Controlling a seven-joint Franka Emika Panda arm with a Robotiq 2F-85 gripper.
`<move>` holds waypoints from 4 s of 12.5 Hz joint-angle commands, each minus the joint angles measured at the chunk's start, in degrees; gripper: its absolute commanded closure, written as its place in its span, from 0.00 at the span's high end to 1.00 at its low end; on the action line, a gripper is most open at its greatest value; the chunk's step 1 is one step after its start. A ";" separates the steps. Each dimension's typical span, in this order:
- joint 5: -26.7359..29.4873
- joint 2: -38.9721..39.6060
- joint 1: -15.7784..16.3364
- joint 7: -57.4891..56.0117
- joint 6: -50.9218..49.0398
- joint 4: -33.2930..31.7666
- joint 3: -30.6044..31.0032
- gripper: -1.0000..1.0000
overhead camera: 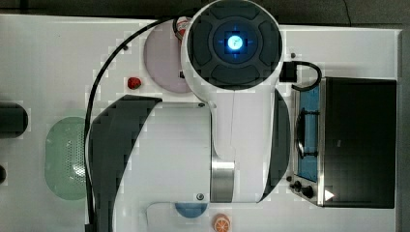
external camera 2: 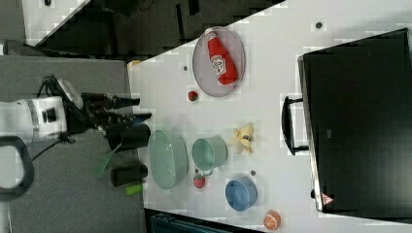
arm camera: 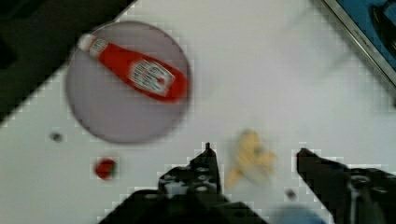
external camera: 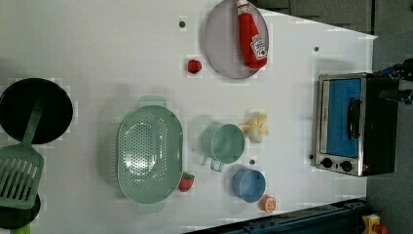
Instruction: Pick banana from table and place on oven.
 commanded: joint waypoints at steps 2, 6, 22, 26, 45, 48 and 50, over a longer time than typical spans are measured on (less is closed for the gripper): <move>-0.30 -27.39 -0.67 7.87 -10.24 -16.68 -1.93 0.90; -0.30 -27.05 -0.64 7.81 -10.11 -16.83 -1.85 1.00; -0.30 -1.24 -0.22 7.78 30.57 -36.76 0.92 1.00; -0.27 8.26 -0.12 7.82 42.26 -39.28 2.31 1.00; -0.17 10.87 0.16 7.90 53.50 -37.97 5.07 0.25; -0.16 -0.14 -0.03 7.90 41.86 -35.31 4.48 0.25; -0.15 -6.23 -0.10 7.89 28.64 -31.01 3.35 0.25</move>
